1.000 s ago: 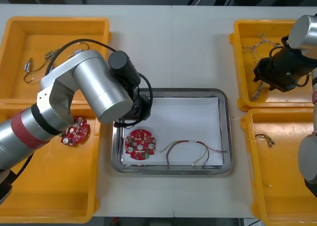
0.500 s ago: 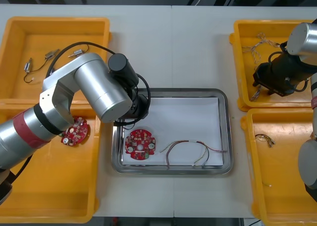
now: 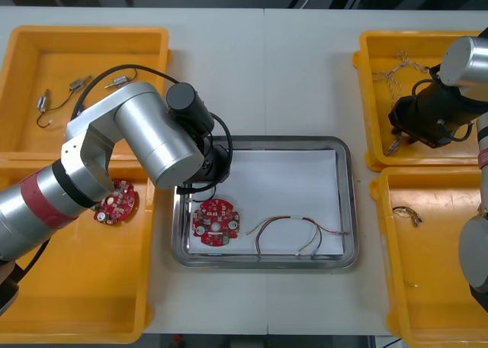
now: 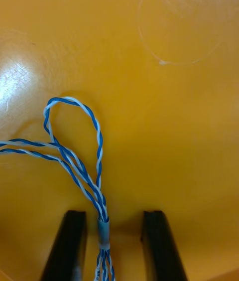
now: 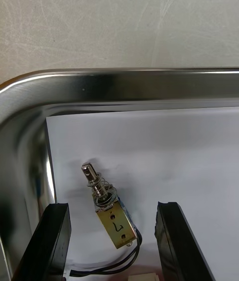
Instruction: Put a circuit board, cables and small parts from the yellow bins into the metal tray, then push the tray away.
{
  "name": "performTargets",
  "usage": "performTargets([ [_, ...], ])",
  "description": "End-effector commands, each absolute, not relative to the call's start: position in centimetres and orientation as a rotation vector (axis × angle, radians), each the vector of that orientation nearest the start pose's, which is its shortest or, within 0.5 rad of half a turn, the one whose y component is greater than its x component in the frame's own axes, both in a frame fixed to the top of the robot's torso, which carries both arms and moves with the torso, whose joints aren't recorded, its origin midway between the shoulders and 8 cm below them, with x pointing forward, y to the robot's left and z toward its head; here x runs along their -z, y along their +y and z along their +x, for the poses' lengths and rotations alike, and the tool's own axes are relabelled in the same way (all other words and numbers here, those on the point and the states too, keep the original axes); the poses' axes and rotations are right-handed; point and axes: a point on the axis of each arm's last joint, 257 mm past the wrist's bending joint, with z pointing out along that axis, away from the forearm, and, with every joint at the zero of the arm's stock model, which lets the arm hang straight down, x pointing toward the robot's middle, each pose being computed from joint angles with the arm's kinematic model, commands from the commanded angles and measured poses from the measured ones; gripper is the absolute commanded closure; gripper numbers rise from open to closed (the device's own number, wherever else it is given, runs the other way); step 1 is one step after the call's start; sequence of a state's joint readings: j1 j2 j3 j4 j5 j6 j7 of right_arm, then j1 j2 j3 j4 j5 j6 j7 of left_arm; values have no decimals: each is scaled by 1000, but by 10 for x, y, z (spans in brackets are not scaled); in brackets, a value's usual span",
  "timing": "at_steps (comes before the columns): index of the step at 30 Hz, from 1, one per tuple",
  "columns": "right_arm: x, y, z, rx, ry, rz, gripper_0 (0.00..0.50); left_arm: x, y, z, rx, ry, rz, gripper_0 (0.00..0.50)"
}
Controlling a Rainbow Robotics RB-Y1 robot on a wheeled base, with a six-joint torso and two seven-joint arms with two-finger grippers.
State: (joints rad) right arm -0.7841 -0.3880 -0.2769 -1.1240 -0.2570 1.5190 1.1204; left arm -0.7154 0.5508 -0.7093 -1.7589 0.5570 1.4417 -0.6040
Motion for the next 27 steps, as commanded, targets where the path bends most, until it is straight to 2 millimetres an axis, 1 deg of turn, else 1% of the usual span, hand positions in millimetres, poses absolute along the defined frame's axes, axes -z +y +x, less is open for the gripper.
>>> performTargets([
  [1,254,-334,565,-187,2598,815,500,228,63,485,236,2557,29,0],
  [4,254,-334,566,-188,2597,814,500,224,67,481,211,2565,30,0],
  [8,242,-336,568,-191,2576,809,500,213,76,475,178,2581,28,0],
  [11,221,-343,566,-191,2555,806,500,197,83,473,190,2596,11,0],
  [12,213,-346,564,-189,2552,805,500,188,86,473,201,2603,1,0],
  [13,208,-348,563,-186,2549,801,500,184,87,473,208,2607,-1,0],
  [15,188,-352,556,-173,2544,782,500,169,93,471,220,2629,-9,0],
  [17,175,-356,552,-153,2539,765,500,160,97,471,229,2635,-18,0],
  [19,156,-359,545,-129,2532,737,500,147,105,472,235,2644,-32,0],
  [21,143,-363,539,-110,2529,715,500,135,113,473,237,2646,-44,0],
  [22,139,-364,537,-103,2527,709,500,132,116,473,234,2648,-50,0],
  [26,118,-371,522,-61,2549,674,500,112,136,476,219,2643,-78,0],
  [27,111,-373,522,-60,2538,660,500,109,141,477,212,2641,-86,0],
])
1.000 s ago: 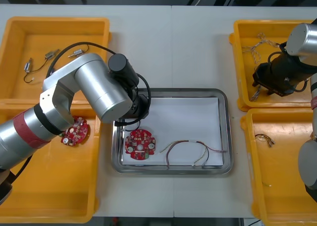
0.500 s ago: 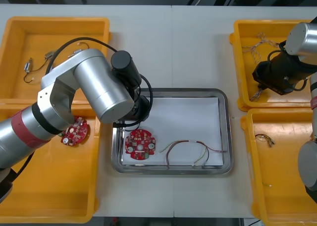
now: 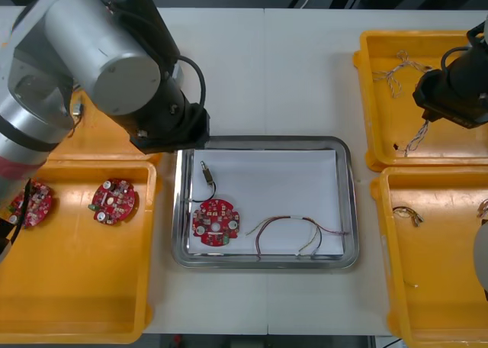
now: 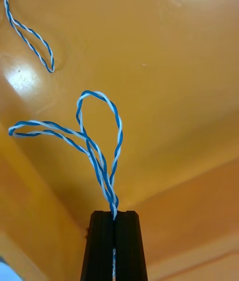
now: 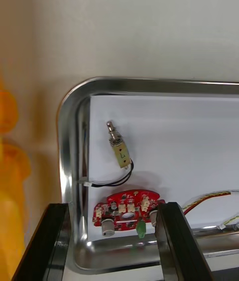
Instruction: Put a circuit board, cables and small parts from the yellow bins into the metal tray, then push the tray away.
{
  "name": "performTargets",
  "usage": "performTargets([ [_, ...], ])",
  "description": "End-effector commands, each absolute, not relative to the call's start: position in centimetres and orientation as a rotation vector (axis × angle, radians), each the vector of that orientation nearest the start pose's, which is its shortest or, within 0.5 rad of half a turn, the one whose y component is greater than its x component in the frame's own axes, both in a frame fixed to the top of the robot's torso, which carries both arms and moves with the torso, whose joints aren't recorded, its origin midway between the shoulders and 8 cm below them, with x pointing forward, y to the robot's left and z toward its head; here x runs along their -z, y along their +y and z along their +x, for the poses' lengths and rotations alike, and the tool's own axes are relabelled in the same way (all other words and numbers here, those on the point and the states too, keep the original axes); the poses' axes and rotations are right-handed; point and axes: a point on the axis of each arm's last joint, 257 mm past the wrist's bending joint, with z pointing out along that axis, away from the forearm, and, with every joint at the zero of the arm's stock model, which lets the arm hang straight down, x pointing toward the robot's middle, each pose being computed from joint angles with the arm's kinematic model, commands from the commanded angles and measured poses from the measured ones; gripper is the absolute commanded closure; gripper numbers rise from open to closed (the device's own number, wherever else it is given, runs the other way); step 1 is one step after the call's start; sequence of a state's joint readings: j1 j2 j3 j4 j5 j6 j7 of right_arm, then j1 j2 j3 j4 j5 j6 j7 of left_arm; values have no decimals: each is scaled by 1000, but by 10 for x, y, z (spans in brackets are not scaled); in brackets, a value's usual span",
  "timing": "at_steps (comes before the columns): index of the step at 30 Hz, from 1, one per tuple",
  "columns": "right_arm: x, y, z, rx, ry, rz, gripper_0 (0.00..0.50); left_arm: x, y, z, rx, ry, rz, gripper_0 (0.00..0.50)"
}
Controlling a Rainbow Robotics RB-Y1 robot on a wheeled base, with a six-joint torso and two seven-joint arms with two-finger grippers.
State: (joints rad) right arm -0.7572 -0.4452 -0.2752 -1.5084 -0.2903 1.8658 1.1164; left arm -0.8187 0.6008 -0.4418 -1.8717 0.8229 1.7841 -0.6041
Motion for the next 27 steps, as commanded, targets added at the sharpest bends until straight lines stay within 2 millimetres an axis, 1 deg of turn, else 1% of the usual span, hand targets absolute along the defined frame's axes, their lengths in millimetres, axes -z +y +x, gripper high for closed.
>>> performTargets([
  [1,105,-373,523,-62,2531,639,500,105,145,478,207,2635,-91,0],
  [2,96,-372,525,-73,2520,613,500,100,152,480,191,2627,-97,0],
  [6,76,-369,523,-88,2509,504,500,92,172,485,152,2612,-112,0],
  [9,68,-362,520,-70,2528,386,500,91,188,489,124,2623,-110,0],
  [10,67,-359,519,-64,2533,361,500,92,190,489,122,2626,-108,0],
  [13,65,-348,512,-31,2566,219,500,90,209,497,99,2631,-117,0],
  [18,61,-332,503,2,2587,44,500,84,234,508,80,2633,-140,0],
  [23,56,-308,489,83,2573,-255,500,80,257,517,53,2632,-144,0],
  [25,56,-299,484,103,2564,-350,500,78,265,520,39,2632,-131,0],
  [26,57,-290,479,107,2559,-413,500,75,271,523,30,2630,-121,0],
  [27,57,-286,476,107,2558,-442,500,75,272,524,30,2631,-114,0],
])
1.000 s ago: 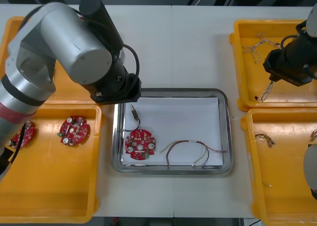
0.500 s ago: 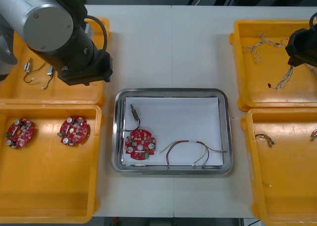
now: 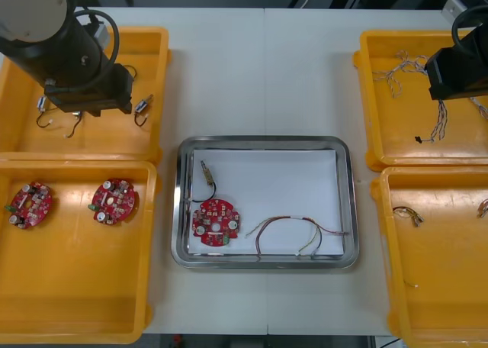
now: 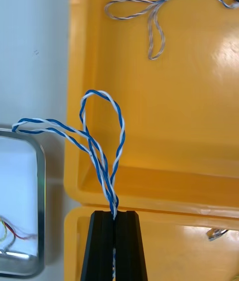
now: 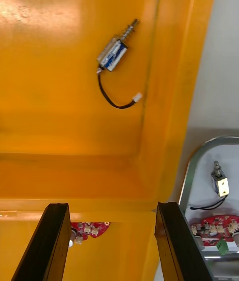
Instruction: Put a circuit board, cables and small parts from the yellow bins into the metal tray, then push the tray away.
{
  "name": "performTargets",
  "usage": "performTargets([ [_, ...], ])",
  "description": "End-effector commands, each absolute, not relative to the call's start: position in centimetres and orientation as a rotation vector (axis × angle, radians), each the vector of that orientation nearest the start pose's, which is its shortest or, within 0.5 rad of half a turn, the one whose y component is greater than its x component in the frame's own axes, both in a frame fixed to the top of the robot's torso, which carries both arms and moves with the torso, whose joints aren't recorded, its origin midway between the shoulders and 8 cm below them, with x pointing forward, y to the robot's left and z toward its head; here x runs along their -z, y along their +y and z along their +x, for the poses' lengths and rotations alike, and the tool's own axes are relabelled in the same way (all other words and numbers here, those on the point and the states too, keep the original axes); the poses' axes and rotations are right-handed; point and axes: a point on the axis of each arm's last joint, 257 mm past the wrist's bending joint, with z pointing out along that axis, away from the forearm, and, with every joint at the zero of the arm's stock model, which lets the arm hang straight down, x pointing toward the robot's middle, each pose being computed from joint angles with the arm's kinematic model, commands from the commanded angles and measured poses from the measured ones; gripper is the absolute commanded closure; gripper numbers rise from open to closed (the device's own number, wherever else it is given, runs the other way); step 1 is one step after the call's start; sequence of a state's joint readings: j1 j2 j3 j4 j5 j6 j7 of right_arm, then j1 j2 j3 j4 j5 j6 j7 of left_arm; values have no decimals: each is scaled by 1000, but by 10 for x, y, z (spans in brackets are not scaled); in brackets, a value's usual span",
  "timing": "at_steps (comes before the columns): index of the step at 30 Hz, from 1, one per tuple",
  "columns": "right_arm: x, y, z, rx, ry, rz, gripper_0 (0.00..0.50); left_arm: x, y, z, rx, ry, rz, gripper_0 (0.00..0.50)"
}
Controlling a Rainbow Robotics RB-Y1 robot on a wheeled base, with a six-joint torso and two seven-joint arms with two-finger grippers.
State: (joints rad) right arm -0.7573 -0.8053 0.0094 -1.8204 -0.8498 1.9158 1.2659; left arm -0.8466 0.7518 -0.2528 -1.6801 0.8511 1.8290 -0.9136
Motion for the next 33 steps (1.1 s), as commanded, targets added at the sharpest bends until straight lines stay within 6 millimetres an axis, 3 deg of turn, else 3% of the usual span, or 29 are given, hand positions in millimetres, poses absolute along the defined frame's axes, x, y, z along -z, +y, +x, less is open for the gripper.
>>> performTargets([
  [1,59,-278,471,106,2555,-492,500,74,277,525,26,2631,-103,0],
  [12,90,-201,425,202,2444,-996,500,80,311,552,-5,2604,-13,0],
  [18,110,-153,413,194,2395,-1201,500,84,326,564,-18,2588,23,0],
  [29,144,-86,422,209,2231,-1537,500,98,356,581,-69,2571,52,0],
  [33,151,-76,431,200,2166,-1642,500,100,359,590,-49,2549,38,0],
])
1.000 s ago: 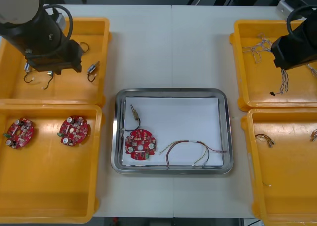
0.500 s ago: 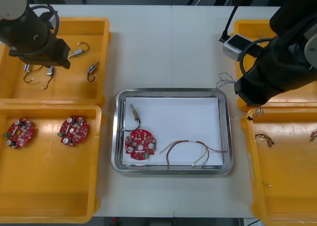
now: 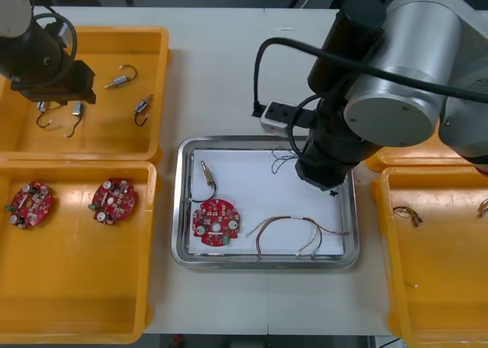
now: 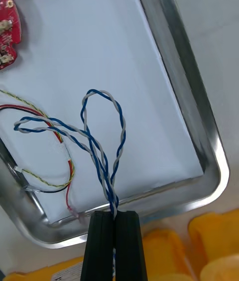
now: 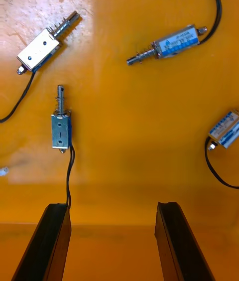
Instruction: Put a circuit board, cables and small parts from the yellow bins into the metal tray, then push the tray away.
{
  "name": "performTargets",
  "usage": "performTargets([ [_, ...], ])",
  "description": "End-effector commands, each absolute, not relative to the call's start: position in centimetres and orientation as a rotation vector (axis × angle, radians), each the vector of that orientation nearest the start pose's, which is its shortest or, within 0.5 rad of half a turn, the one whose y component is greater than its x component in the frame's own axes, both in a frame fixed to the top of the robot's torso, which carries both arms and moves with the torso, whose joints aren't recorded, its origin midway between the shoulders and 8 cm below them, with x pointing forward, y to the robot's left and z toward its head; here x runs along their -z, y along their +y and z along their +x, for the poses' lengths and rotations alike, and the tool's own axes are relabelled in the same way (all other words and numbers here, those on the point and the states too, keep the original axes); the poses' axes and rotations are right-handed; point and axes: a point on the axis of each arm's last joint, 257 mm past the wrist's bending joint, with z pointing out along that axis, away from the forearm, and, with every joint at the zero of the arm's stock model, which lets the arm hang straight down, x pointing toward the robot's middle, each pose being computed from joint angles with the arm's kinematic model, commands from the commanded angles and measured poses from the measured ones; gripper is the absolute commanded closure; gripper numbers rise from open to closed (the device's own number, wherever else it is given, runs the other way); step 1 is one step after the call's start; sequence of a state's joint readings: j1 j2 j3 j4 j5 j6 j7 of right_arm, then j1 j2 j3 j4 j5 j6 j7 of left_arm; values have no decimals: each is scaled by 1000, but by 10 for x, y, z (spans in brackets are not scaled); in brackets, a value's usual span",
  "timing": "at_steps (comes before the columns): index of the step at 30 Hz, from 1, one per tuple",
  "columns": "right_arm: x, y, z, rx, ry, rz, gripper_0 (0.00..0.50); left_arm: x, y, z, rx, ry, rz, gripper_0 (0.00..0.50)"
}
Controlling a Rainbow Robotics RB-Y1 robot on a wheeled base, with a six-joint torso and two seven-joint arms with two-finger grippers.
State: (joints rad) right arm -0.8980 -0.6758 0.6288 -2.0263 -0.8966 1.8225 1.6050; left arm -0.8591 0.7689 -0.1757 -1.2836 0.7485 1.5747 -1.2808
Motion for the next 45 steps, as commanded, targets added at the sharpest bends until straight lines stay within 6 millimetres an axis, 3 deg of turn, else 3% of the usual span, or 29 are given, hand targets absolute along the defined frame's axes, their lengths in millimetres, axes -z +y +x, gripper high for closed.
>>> performTargets([
  [1,153,-74,435,201,2145,-1668,500,103,359,592,-44,2546,37,0],
  [9,171,-69,456,292,1965,-1870,500,114,363,608,-30,2516,11,0],
  [15,200,-72,463,355,1878,-2008,500,127,369,622,-34,2490,-12,0],
  [29,247,-64,469,329,1855,-2035,500,151,360,631,-55,2491,13,0],
  [37,252,-70,476,391,1844,-2031,500,168,363,630,-88,2508,32,0],
  [38,252,-70,477,396,1844,-2031,431,168,362,632,-91,2502,37,0],
  [39,251,-71,477,400,1843,-2030,302,171,361,631,-94,2505,40,0],
  [40,250,-71,479,405,1840,-2028,210,172,361,631,-96,2508,39,0],
  [41,249,-71,479,412,1836,-2027,0,173,361,631,-99,2510,41,0],
  [45,245,-70,480,442,1820,-2019,0,176,358,631,-93,2514,39,0],
])
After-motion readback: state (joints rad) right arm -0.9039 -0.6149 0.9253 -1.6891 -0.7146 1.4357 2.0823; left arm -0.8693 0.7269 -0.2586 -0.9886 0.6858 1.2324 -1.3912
